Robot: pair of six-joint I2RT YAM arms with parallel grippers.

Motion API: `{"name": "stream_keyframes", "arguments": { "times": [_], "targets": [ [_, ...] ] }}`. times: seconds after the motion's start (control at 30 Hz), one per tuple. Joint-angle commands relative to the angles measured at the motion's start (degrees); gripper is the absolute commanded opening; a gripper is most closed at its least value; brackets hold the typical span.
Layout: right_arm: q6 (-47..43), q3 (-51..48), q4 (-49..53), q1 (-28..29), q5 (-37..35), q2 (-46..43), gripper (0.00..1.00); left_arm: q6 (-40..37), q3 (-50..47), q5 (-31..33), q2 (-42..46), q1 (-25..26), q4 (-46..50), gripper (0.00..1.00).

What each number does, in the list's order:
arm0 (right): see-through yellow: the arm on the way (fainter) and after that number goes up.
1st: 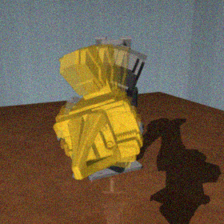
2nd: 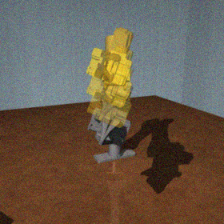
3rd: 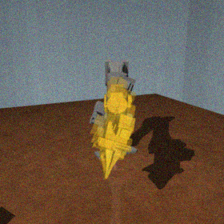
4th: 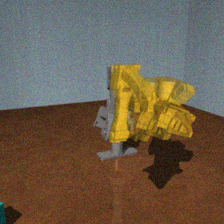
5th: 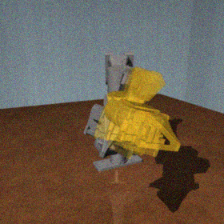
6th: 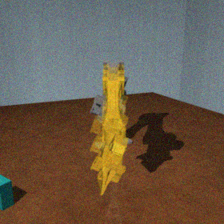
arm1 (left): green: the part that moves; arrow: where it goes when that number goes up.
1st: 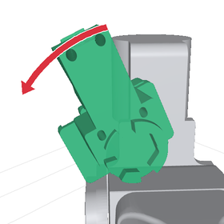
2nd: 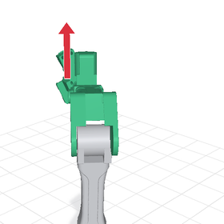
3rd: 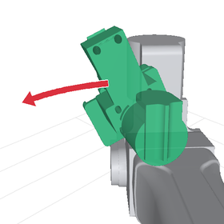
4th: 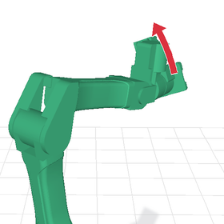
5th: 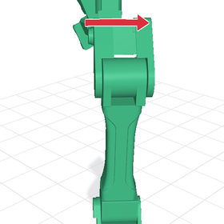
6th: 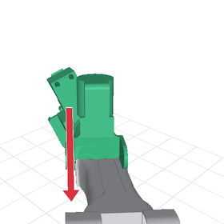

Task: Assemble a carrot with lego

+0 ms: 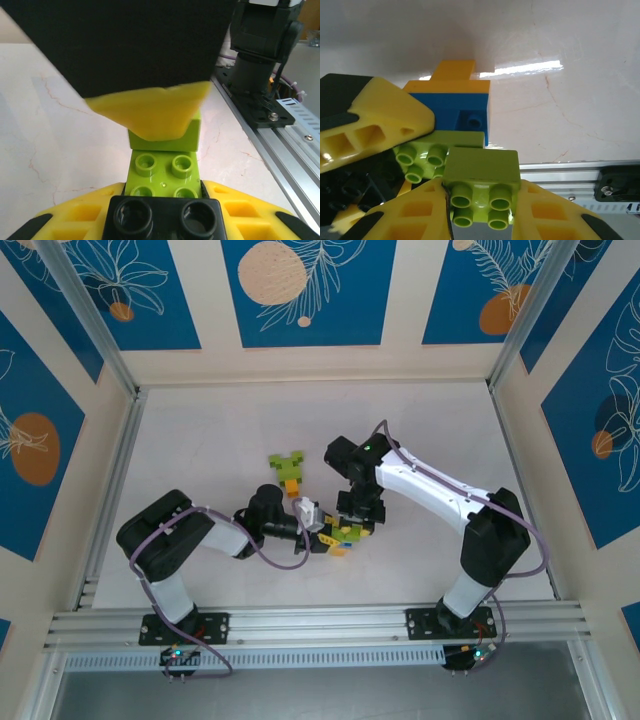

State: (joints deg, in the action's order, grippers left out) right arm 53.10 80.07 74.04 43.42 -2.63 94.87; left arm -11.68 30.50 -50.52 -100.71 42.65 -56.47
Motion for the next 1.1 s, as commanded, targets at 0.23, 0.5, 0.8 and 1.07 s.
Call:
{"name": "stream_keyframes", "arguments": {
  "times": [0.23, 0.5, 0.8, 1.07],
  "targets": [
    [1.4, -3.5, 3.4, 2.6, -2.1, 3.7, 0.26, 0.0, -0.6, 0.6, -2.5, 0.4, 7.2, 0.27],
    [-0.2, -0.4, 1.6, 2.0, -0.8, 3.1, 0.43, -0.2, -0.6, 0.7, -2.4, 0.4, 7.4, 0.26],
    [-4.9, 12.0, 4.2, 0.2, -4.5, 0.4, 0.63, -0.3, -0.6, 0.2, -2.3, 0.4, 8.0, 0.27],
    [-6.4, 12.7, 5.8, -4.4, -6.4, -9.1, 0.63, 7.7, 4.2, -2.2, -3.8, 0.4, 11.9, 0.24]
  ]
}}
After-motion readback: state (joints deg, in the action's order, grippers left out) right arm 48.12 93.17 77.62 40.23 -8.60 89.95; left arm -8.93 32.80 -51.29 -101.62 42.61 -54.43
